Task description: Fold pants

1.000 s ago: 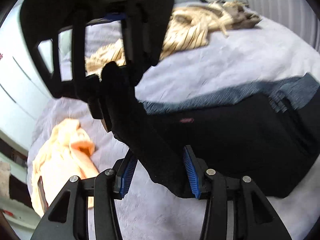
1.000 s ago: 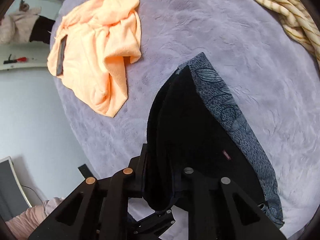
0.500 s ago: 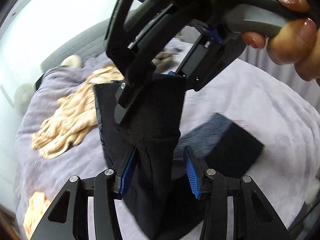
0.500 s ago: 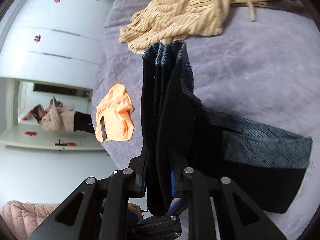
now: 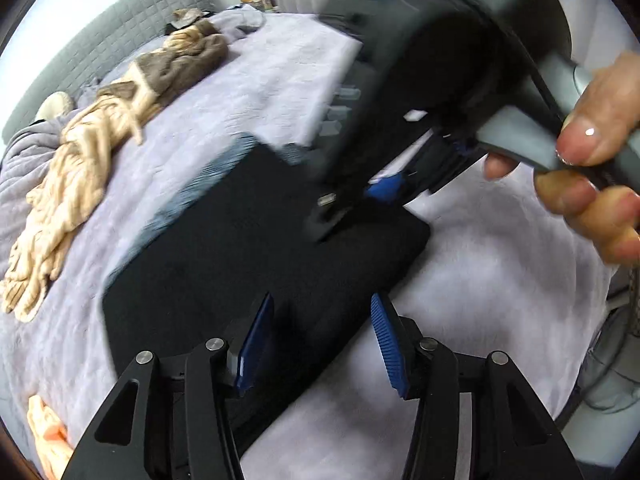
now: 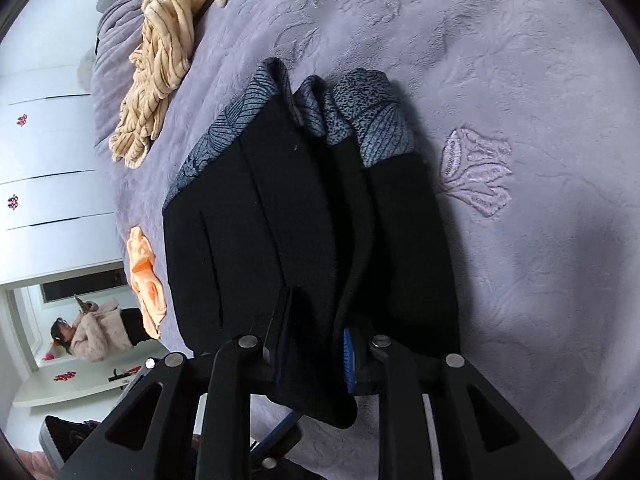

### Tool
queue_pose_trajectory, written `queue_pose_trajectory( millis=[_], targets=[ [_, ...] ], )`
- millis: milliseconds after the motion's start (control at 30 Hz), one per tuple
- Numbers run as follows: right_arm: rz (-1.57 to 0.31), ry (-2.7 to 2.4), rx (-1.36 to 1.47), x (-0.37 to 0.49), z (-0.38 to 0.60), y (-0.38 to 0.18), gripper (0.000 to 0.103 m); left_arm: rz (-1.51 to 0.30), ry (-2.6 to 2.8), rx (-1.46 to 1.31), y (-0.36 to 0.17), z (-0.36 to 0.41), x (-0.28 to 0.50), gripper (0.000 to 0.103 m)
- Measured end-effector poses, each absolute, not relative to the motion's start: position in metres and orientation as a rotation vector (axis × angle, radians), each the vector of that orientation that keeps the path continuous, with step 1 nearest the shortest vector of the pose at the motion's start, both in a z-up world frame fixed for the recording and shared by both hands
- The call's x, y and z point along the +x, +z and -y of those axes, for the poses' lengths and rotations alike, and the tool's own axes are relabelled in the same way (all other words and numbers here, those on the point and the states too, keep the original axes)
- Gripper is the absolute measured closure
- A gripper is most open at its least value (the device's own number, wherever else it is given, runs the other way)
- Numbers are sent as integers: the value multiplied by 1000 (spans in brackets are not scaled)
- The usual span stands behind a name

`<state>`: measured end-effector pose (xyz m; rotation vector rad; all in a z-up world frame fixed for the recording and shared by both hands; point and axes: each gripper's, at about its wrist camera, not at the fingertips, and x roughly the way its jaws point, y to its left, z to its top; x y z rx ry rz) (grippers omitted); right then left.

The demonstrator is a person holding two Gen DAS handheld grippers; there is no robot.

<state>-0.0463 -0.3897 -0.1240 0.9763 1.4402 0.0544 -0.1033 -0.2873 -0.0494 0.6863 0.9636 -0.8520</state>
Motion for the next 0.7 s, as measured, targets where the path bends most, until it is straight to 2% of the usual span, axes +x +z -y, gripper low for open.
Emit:
queue_pose_trajectory(
  millis=[33, 67, 100, 133, 233, 367, 500, 700],
  targets=[
    [-1437, 48, 964, -47, 392, -122, 76, -978, -842, 685, -47, 279, -99, 34],
    [-1438, 41, 935, -48, 392, -117, 73, -997, -820, 678, -43, 271, -99, 3],
    [-1440, 28, 901, -50, 395, -111, 72, -1011, -788, 658, -41, 260, -93, 0],
    [-1442, 6, 851, -50, 394, -102, 70, -1042, -767, 627, -39, 250, -87, 0],
    [-1449, -104, 664, -50, 388, -72, 51, -1177, -679, 539, -40, 227, -70, 0],
    [-1367, -130, 642, -54, 380, -41, 50, -1298, -524, 453, -55, 202, -41, 0],
    [-1326, -94, 624, -46, 353, -30, 50, -1331, -458, 421, -60, 190, -39, 0],
    [-1479, -88, 573, -44, 319, -89, 46, -1370, -455, 400, -71, 188, -25, 0]
  ],
)
